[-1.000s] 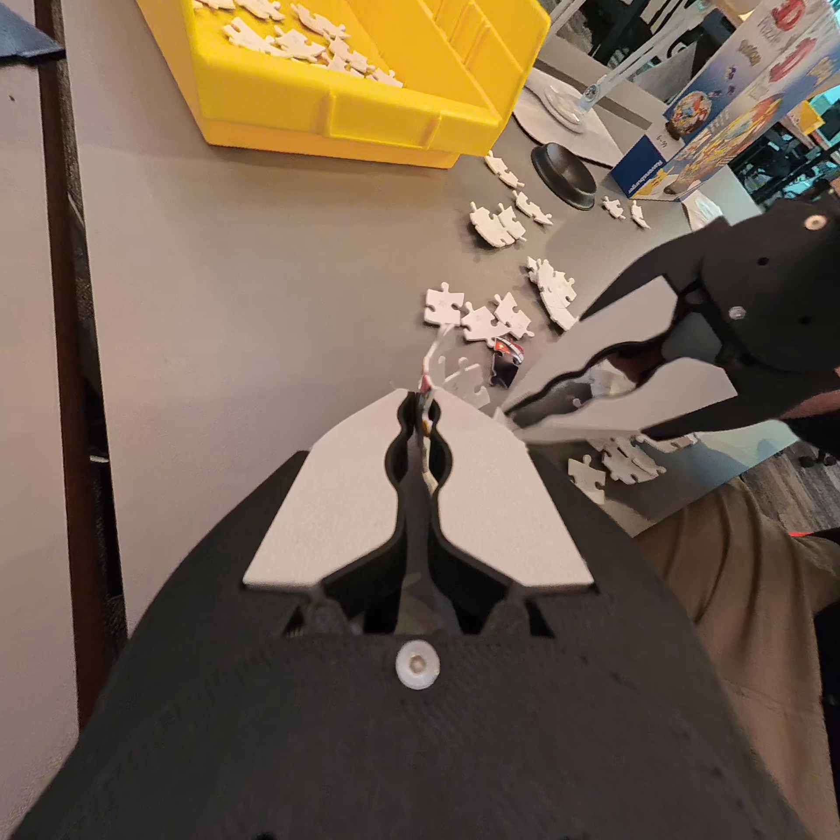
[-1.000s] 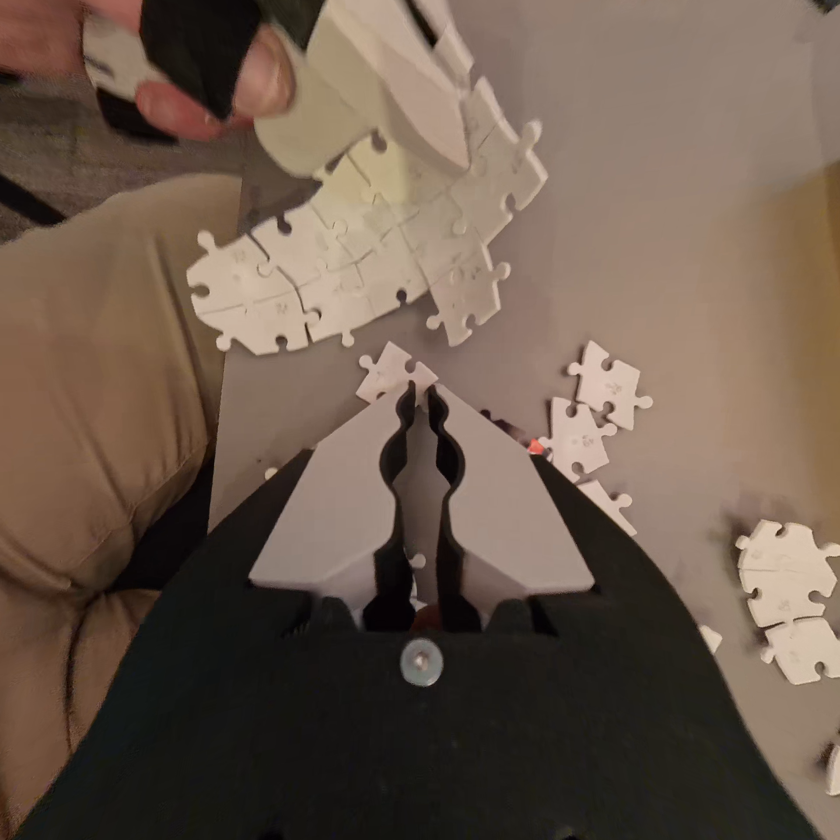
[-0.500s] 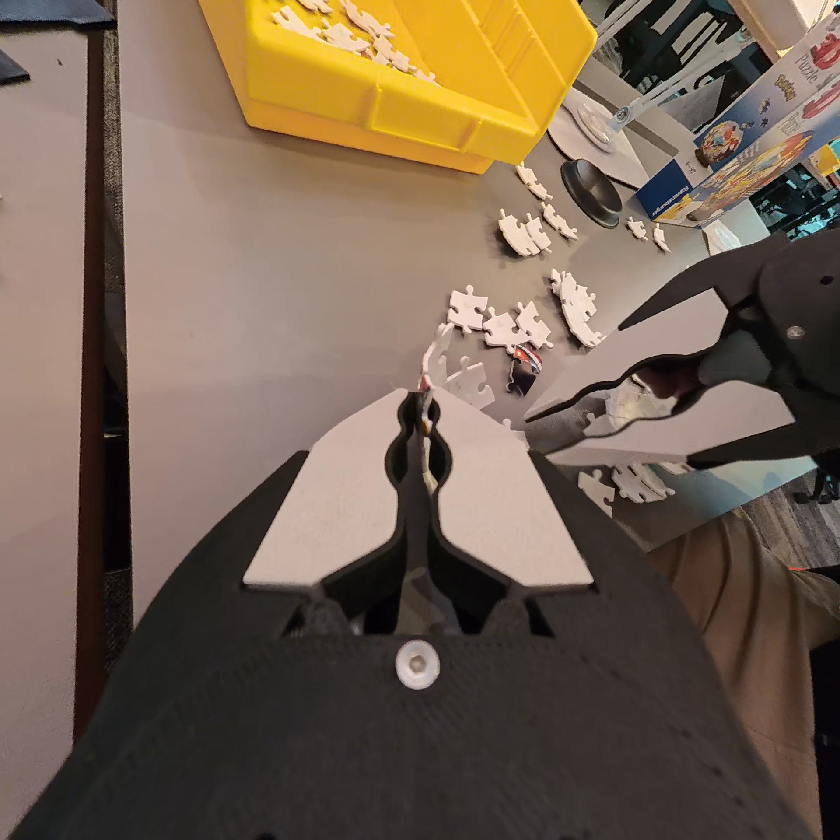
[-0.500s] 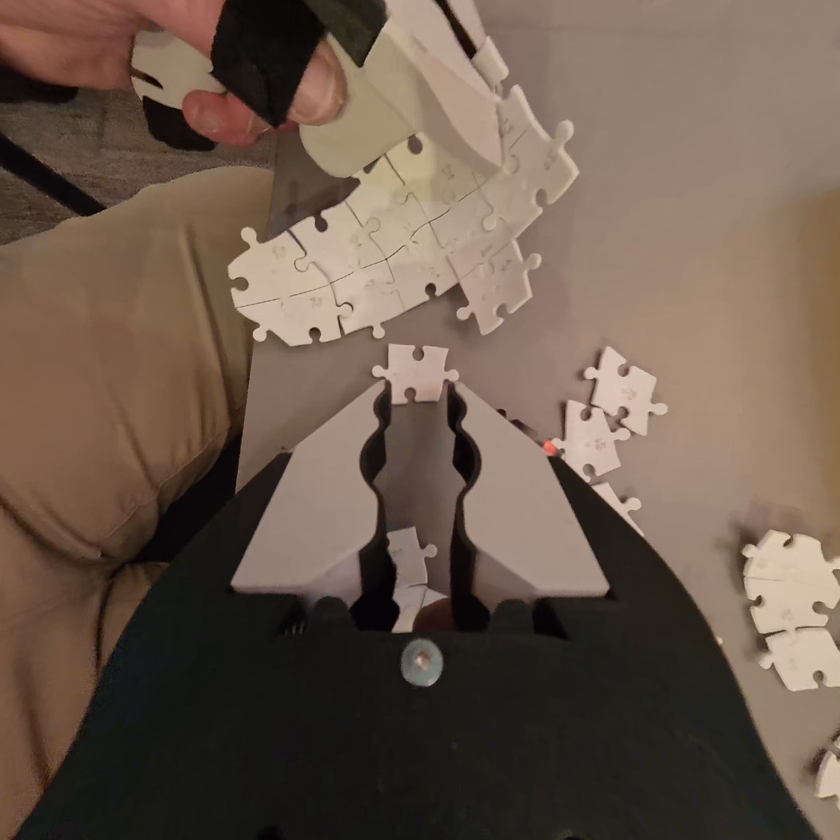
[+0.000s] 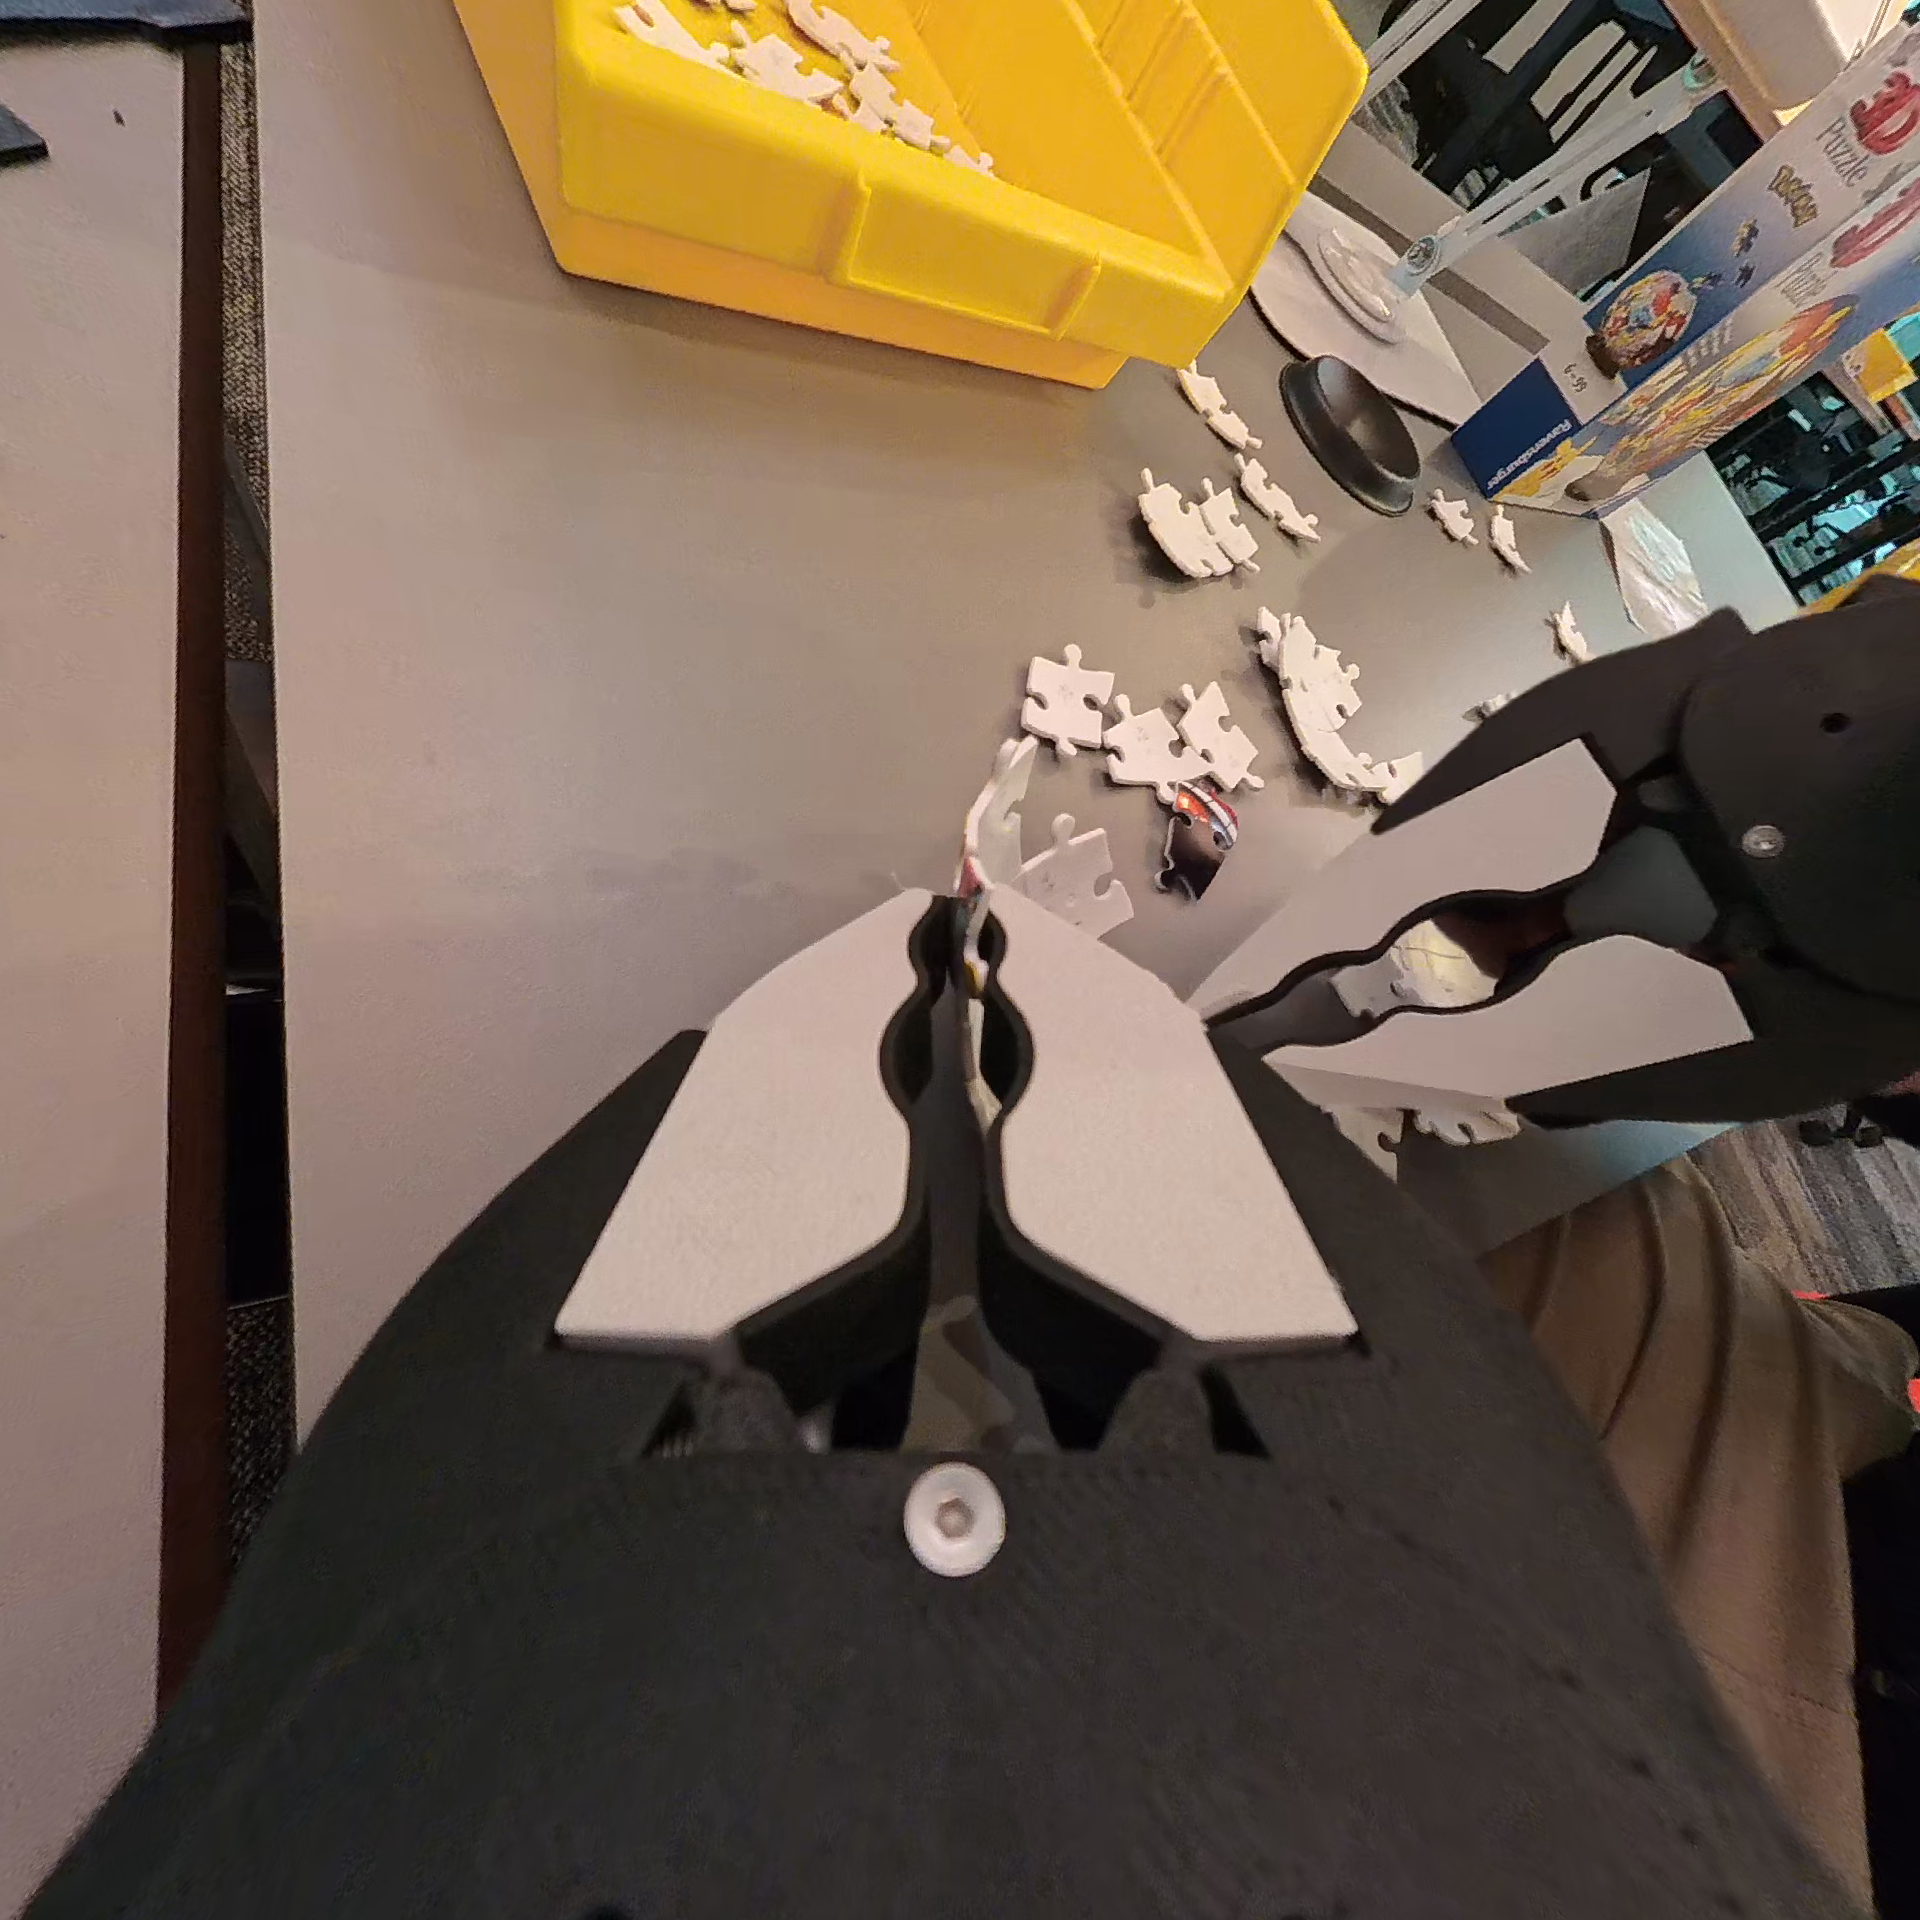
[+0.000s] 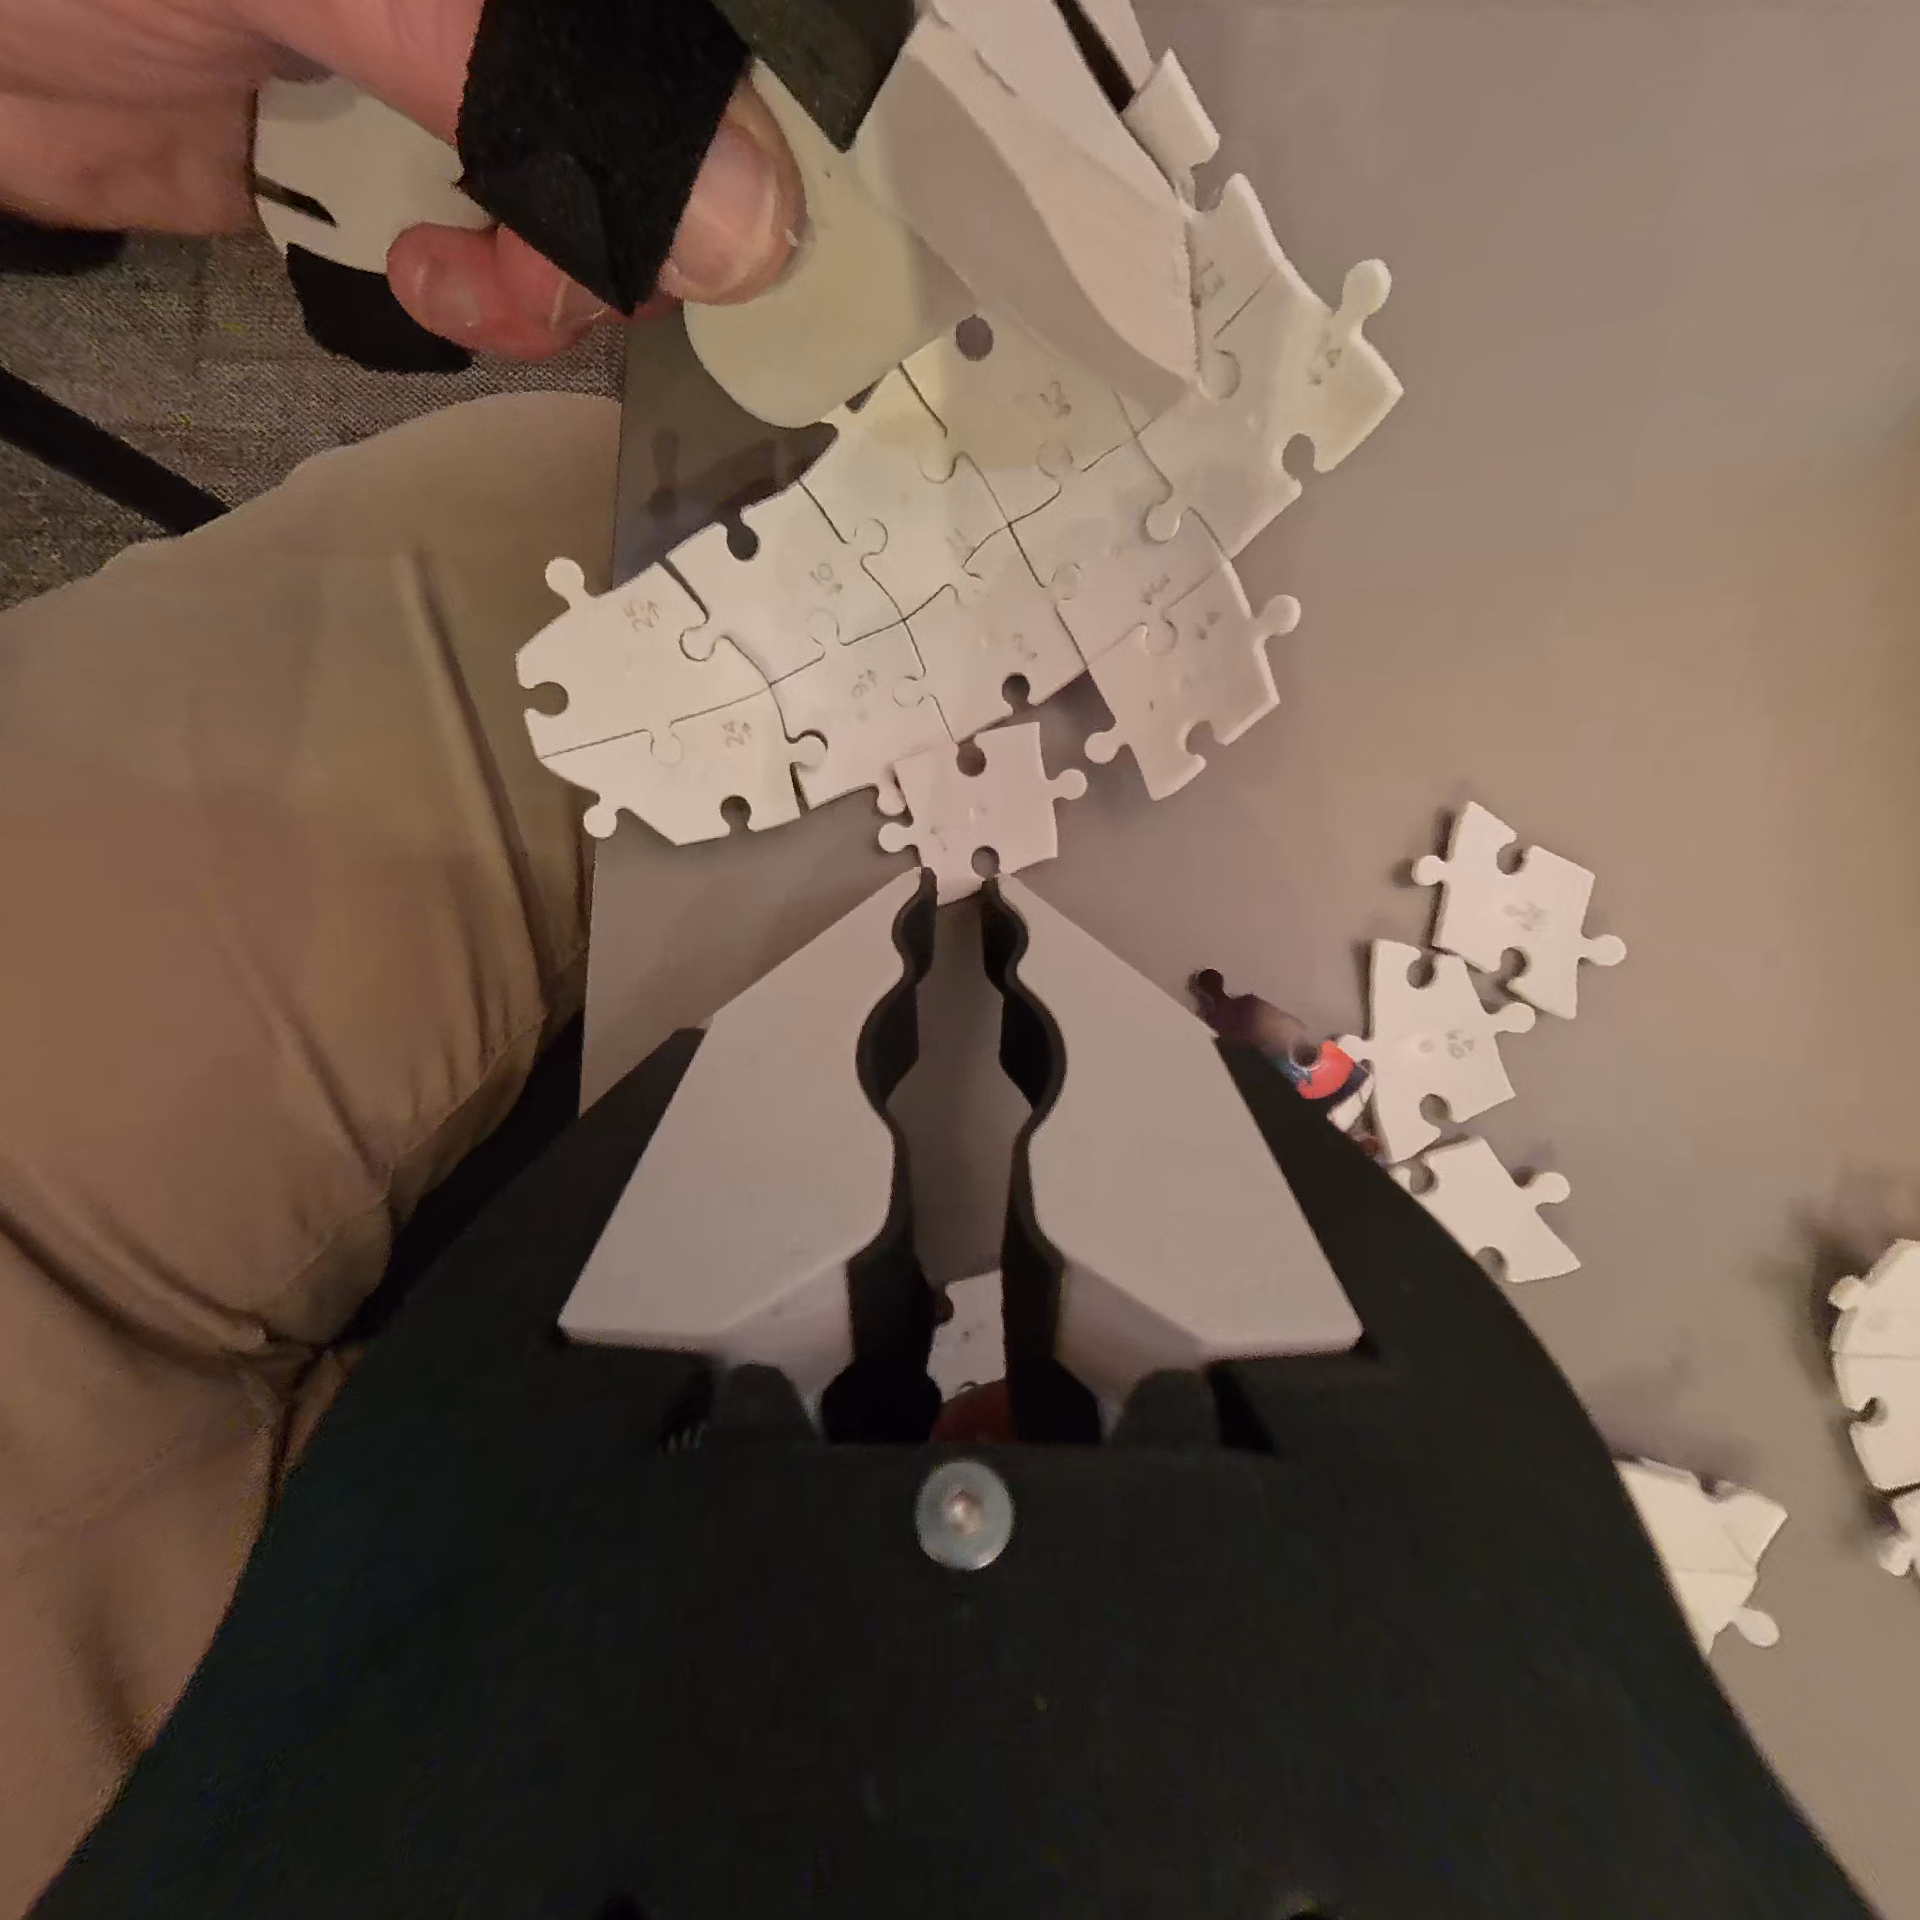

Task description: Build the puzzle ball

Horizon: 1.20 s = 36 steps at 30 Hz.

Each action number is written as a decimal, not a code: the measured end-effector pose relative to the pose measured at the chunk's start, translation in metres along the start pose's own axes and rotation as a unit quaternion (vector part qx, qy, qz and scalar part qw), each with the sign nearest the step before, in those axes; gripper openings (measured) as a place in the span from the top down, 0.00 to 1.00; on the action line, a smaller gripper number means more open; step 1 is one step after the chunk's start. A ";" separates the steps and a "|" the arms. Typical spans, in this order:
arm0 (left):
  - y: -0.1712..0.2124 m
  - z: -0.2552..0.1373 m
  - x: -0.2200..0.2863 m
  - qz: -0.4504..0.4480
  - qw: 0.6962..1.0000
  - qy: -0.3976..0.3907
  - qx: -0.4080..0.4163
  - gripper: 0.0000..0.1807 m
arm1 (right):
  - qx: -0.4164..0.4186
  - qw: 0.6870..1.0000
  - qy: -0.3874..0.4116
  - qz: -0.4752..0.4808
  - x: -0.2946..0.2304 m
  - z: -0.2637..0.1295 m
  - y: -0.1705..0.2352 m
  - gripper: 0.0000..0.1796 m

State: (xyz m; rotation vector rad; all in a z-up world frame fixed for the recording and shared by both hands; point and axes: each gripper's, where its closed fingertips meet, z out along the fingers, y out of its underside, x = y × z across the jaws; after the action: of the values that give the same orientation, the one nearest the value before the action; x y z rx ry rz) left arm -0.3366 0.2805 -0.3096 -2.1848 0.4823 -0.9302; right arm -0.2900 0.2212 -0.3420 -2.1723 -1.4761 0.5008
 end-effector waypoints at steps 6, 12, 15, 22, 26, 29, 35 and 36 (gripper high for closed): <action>0.001 -0.001 -0.003 -0.002 1.000 -0.003 -0.001 0.98 | 0.000 0.999 0.008 0.044 0.000 0.002 -0.003 0.96; 0.003 -0.006 -0.008 -0.009 1.000 -0.010 0.001 0.98 | 0.008 0.998 0.020 0.066 0.001 0.004 -0.007 0.96; 0.004 -0.007 -0.008 -0.012 1.000 -0.010 0.000 0.98 | 0.004 0.998 0.030 0.061 0.000 0.005 -0.008 0.96; 0.006 -0.011 -0.012 -0.017 1.000 -0.019 0.002 0.98 | 0.008 0.996 0.023 0.086 0.004 0.003 -0.004 1.00; 0.006 -0.016 -0.016 -0.023 0.999 -0.025 0.008 0.98 | 0.009 0.996 0.019 0.087 0.003 0.002 -0.003 1.00; 0.006 -0.018 -0.019 -0.027 0.999 -0.028 0.011 0.98 | 0.016 0.996 0.010 0.082 -0.004 0.006 -0.008 1.00; 0.006 -0.022 -0.021 -0.030 0.999 -0.031 0.015 0.98 | 0.024 0.997 0.002 0.071 -0.009 0.011 -0.015 1.00; 0.006 -0.023 -0.021 -0.030 0.999 -0.032 0.015 0.98 | 0.025 0.997 0.002 0.068 -0.008 0.012 -0.016 1.00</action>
State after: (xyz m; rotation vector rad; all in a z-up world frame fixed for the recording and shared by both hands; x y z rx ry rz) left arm -0.3685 0.2782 -0.3124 -2.2050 0.3725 -0.8898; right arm -0.3113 0.2204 -0.3423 -2.2425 -1.3055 0.5732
